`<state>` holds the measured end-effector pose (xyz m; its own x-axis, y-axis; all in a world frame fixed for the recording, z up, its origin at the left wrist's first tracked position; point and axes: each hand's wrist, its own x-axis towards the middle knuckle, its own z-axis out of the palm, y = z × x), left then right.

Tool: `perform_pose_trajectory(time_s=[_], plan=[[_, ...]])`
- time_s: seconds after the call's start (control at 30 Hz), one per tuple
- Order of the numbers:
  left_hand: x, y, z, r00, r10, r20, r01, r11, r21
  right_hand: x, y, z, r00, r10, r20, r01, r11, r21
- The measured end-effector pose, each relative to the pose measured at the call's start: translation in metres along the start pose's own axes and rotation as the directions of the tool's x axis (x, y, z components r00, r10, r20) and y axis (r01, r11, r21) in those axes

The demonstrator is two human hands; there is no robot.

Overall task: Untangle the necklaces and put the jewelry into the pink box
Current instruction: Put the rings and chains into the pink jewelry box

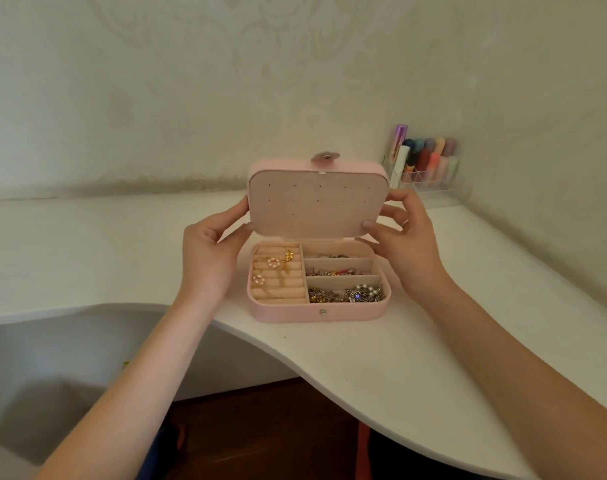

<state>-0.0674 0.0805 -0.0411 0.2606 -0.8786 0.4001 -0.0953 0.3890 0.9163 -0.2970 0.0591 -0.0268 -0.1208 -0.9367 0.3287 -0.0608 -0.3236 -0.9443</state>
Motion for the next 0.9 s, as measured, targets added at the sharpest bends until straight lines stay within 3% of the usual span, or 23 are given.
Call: perform_pose_trajectory(time_s=[0.1,0.2,0.33,0.43,0.53,0.63,0.7,0.77,0.83,0.9], plan=[[0.003,-0.003,0.002,1.0,-0.002,0.015,0.001,0.998,0.063,0.002,0.006,-0.005,0.995,-0.097,-0.008,0.096,0.99,-0.101],[0.003,-0.006,0.004,0.997,-0.069,0.023,0.067,0.993,0.1,0.002,0.01,-0.009,0.975,-0.182,0.123,0.216,0.907,-0.363],[0.003,-0.004,0.003,0.994,-0.106,0.019,0.101,0.979,0.178,0.002,0.004,-0.023,0.944,-0.038,0.329,0.223,0.806,-0.548],[0.002,0.002,0.005,0.965,-0.186,0.184,0.165,0.979,0.124,0.004,-0.005,-0.031,0.95,0.017,0.312,0.167,0.817,-0.552],[0.003,-0.002,0.006,0.861,-0.261,0.436,0.131,0.943,0.306,0.0,-0.009,-0.024,0.96,0.022,0.279,0.125,0.857,-0.5],[0.004,-0.006,0.007,0.827,-0.268,0.494,0.036,0.903,0.429,-0.01,-0.011,-0.014,0.95,-0.04,0.311,0.199,0.843,-0.5],[0.004,-0.005,0.008,0.838,-0.265,0.478,0.059,0.913,0.403,-0.014,-0.015,-0.009,0.917,-0.058,0.394,0.285,0.788,-0.547],[0.004,-0.005,0.008,0.84,-0.263,0.475,0.081,0.925,0.37,-0.017,-0.019,-0.003,0.854,0.06,0.516,0.371,0.625,-0.687],[0.004,-0.005,0.007,0.841,-0.26,0.473,0.08,0.927,0.367,-0.019,-0.021,0.001,0.822,0.136,0.552,0.436,0.472,-0.766],[0.005,-0.006,0.007,0.843,-0.253,0.474,0.074,0.929,0.364,-0.021,-0.022,0.004,0.833,0.097,0.544,0.436,0.49,-0.755]])
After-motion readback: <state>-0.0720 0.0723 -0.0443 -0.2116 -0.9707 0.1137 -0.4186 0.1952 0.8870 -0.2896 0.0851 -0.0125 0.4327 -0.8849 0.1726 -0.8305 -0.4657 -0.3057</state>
